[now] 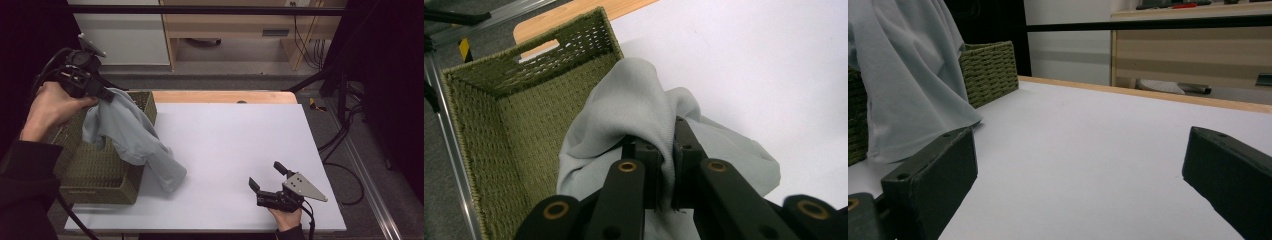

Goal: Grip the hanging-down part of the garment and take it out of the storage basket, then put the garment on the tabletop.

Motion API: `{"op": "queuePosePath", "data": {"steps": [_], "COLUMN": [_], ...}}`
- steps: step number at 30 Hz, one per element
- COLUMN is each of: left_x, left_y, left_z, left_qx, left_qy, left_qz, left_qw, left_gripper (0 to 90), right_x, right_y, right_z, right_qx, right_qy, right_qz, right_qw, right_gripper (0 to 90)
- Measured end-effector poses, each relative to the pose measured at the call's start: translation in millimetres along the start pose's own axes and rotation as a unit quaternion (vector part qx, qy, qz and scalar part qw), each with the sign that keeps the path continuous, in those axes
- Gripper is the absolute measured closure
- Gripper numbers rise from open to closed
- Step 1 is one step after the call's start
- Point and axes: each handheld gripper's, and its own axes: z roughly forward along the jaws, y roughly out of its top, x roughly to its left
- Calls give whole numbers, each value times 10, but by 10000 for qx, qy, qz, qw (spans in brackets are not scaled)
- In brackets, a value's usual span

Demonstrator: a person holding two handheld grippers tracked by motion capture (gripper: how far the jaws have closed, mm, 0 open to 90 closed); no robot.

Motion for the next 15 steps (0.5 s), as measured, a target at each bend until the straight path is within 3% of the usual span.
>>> {"op": "queuePosePath", "data": {"steps": [8,15], "left_x": [-91,-345], "left_y": [51,158], "left_z": [-2,-8], "left_qx": [-35,-121], "left_qy": [-30,-139], "left_qz": [104,380], "left_qw": [9999,9991], "left_gripper": [846,846], "right_x": [-33,-42], "right_y": [-8,-20], "right_z": [-6,-23], "right_qx": [3,21], "right_qy": [1,6], "right_qz": [77,89], "right_qw": [10000,10000], "right_gripper": [14,15]}}
